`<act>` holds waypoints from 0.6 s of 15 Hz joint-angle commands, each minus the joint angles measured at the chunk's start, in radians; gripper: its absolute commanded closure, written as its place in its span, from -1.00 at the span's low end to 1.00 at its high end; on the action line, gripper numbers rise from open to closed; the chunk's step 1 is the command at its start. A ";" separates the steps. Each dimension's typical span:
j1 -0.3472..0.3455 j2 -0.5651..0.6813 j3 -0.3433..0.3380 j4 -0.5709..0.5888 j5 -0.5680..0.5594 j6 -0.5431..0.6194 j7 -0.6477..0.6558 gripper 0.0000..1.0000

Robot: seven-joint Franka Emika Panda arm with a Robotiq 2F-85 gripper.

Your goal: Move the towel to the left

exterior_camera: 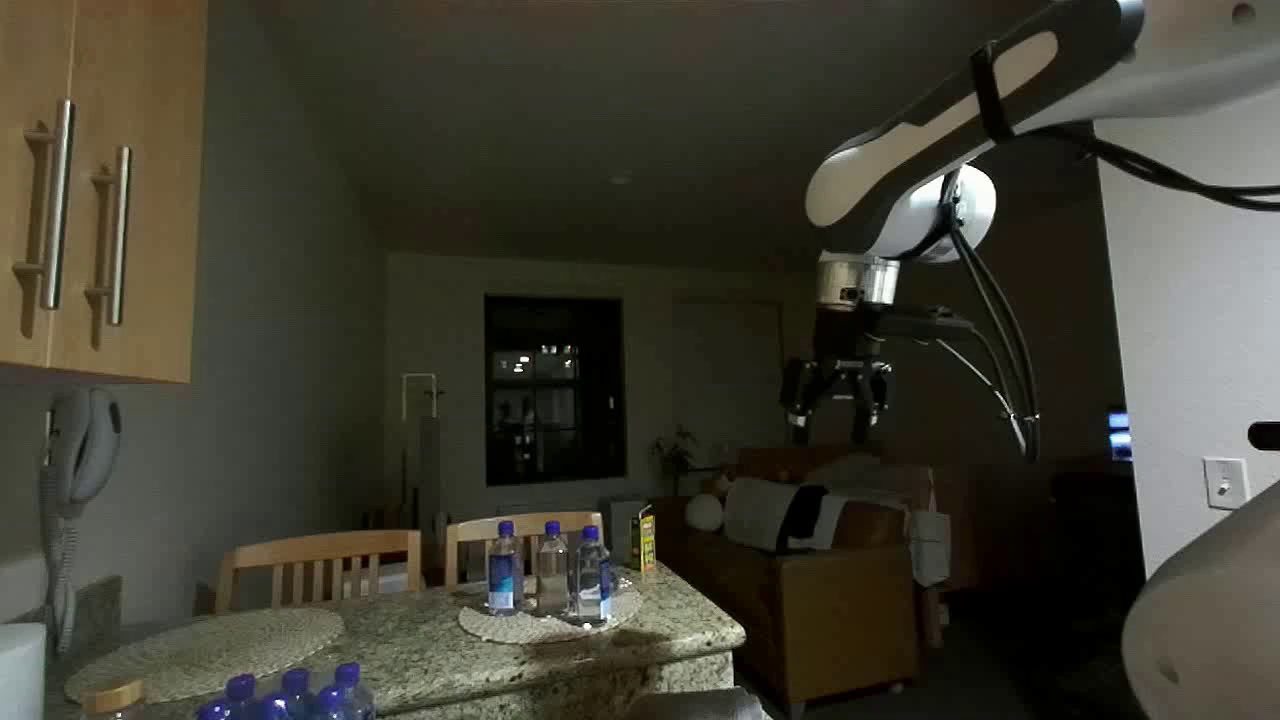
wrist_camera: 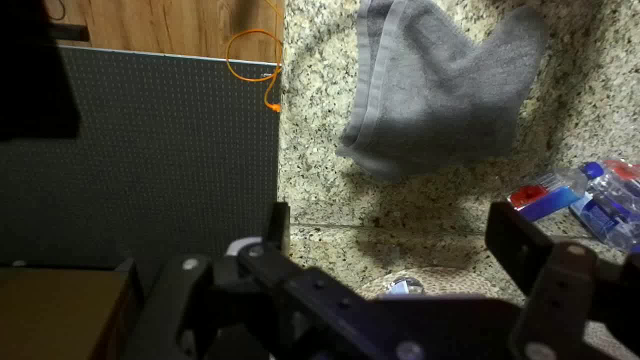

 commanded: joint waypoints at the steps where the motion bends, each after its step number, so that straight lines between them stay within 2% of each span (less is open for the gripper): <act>1: -0.006 0.002 0.004 0.002 0.004 -0.001 -0.004 -1.00; 9: -0.004 0.016 0.004 0.009 0.004 -0.003 -0.004 -1.00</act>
